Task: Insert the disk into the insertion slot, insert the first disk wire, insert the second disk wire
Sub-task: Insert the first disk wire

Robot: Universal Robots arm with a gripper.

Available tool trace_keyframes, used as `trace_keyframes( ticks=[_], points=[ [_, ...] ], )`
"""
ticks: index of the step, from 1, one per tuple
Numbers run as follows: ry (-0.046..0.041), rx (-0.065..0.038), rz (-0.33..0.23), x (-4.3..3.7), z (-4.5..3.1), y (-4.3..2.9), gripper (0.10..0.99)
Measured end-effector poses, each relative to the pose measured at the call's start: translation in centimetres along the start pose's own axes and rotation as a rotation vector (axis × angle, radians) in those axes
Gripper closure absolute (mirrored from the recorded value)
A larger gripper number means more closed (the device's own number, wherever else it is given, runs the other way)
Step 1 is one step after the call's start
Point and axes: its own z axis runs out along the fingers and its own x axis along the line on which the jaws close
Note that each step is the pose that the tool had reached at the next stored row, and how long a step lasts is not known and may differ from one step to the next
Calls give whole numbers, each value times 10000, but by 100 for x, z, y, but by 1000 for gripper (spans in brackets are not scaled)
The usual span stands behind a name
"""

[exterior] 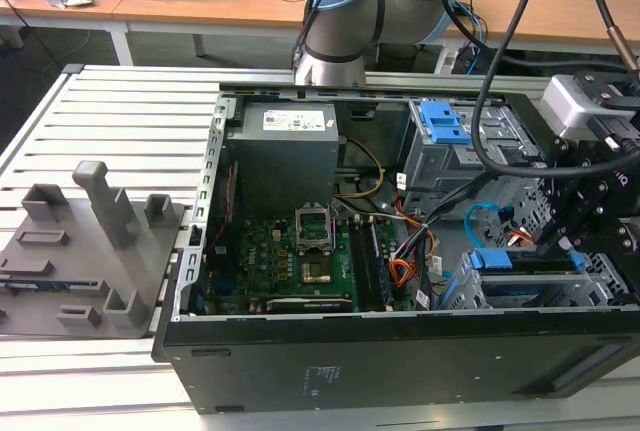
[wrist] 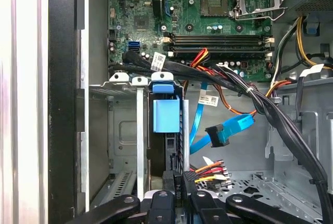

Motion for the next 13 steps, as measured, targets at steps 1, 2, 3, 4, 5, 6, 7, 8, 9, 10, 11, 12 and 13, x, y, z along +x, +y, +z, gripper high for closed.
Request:
trace_keyframes(
  ticks=[1, 2, 3, 4, 5, 6, 7, 8, 9, 10, 11, 12, 13],
  points=[
    [-7, -1, 0, 0, 3, 0, 902],
    [-19, -1, -1, 1, 6, 0, 902],
    [-31, -1, -1, 1, 8, -1, 902],
    [-41, -1, -1, 1, 9, 0, 902],
    [-50, -2, 0, 1, 11, -2, 902],
    [-53, -2, 0, 1, 11, -4, 902],
    [-53, -1, -2, 1, 11, -8, 902],
    [-56, -1, -3, 1, 8, -9, 902],
    [-59, -1, -3, 1, 2, -9, 902],
    [-59, -1, -3, 1, -6, -8, 902],
    [-72, -3, -3, 0, -13, -8, 902],
    [-137, -4, -7, 1, -10, -8, 902],
    [-186, -5, -10, 1, -5, -9, 902]
  ],
)
